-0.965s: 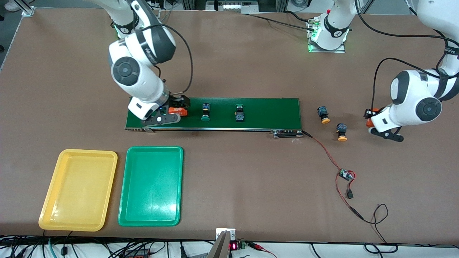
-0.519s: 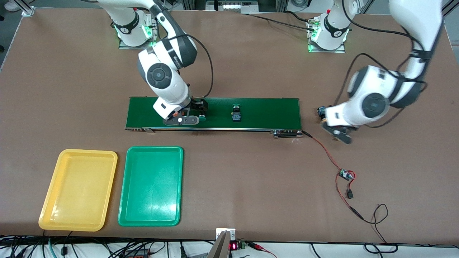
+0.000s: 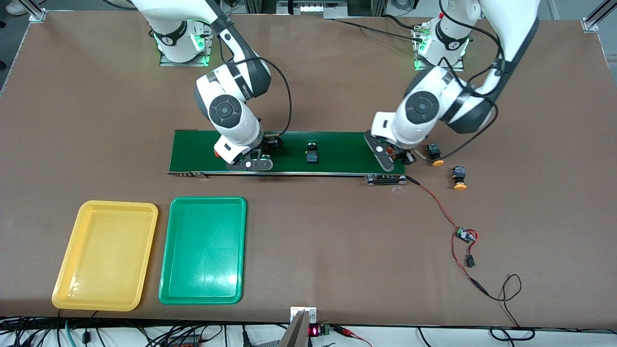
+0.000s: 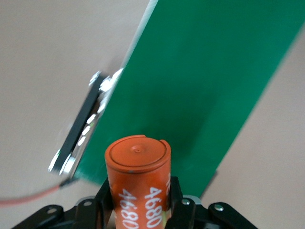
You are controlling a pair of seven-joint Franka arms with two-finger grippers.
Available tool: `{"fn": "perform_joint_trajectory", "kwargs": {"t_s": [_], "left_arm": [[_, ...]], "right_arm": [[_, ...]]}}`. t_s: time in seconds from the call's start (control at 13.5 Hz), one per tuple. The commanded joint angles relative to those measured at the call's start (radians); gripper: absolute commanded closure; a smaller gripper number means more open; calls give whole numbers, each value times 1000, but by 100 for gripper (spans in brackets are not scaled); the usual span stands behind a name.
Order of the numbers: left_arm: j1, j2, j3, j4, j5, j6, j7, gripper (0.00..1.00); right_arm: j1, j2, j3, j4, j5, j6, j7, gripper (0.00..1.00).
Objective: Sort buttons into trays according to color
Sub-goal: 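Set the cylinder on the belt while the right gripper grasps a green button, then drop the button in the tray while the left gripper grasps a yellow button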
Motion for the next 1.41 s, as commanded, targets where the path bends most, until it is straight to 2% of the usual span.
{"fn": "perform_joint_trajectory", "kwargs": {"t_s": [0.0,0.15,0.22,0.3,0.37,0.45,0.67,0.74,0.89,0.96,1.11,1.26,1.34], "left_arm": [[-23,44,-6,-7,-25,78,186,71],[-40,67,-5,-7,-18,101,212,69],[-44,68,-3,-7,-13,103,212,60],[-47,68,-3,-7,-15,113,209,28],[-47,65,0,-7,-16,120,212,0],[-46,58,4,-5,-19,120,209,0],[-44,-28,69,2,-28,107,197,0],[-43,-60,107,4,-50,98,195,0],[-46,-97,193,4,-195,62,171,0],[-46,-108,239,4,-229,40,148,0],[-47,-140,326,3,-232,-3,76,0],[-50,-139,427,-4,-229,-60,-74,0],[-53,-137,451,-10,-229,-64,-126,0]], "right_arm": [[8,21,-11,-2,1,10,17,0],[8,25,-19,-7,2,9,18,13],[8,25,-20,-8,2,6,20,19],[8,25,-22,-8,1,1,40,42],[8,25,-23,-8,1,1,70,49],[9,27,-23,-8,1,1,89,60],[8,30,-26,-4,2,1,89,75],[8,27,-44,2,2,1,86,80],[6,15,-83,31,-7,7,81,82],[5,16,-127,62,-17,6,69,82],[-1,25,-190,101,-22,13,58,82],[-9,63,-253,156,-33,19,16,82],[-15,86,-275,177,-33,21,-32,82]]}}
